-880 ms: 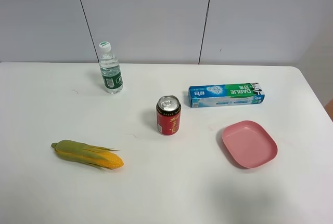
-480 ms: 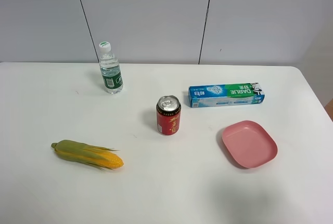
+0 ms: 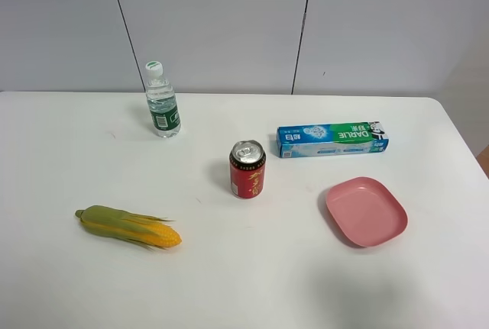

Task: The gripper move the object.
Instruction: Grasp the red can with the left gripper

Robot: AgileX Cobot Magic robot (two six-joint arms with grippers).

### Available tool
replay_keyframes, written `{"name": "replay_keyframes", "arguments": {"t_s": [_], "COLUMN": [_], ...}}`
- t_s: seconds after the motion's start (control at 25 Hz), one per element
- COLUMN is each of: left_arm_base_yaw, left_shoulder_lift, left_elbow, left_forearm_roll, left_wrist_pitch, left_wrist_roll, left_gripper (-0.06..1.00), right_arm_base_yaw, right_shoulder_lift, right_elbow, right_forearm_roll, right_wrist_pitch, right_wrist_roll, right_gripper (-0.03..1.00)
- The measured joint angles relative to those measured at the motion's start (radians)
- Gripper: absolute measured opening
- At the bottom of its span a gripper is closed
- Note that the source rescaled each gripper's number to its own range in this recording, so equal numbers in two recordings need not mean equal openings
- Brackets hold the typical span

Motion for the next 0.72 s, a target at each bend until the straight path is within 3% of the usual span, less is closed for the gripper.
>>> {"name": "replay_keyframes", "arguments": {"t_s": [0.72], "left_arm_base_yaw": [0.000], "left_shoulder_lift": [0.000], "left_elbow": [0.000], "left_forearm_roll": [0.003], "left_wrist_pitch": [0.000], "left_wrist_roll": [0.000], "left_gripper": [1.00], "right_arm_base_yaw": [0.000], "right_shoulder_lift": [0.000], "right_elbow": [0.000], "right_forearm_roll": [0.000], "right_wrist_pitch": [0.000], "right_wrist_roll": [0.000], "right_gripper": [1.00]}}
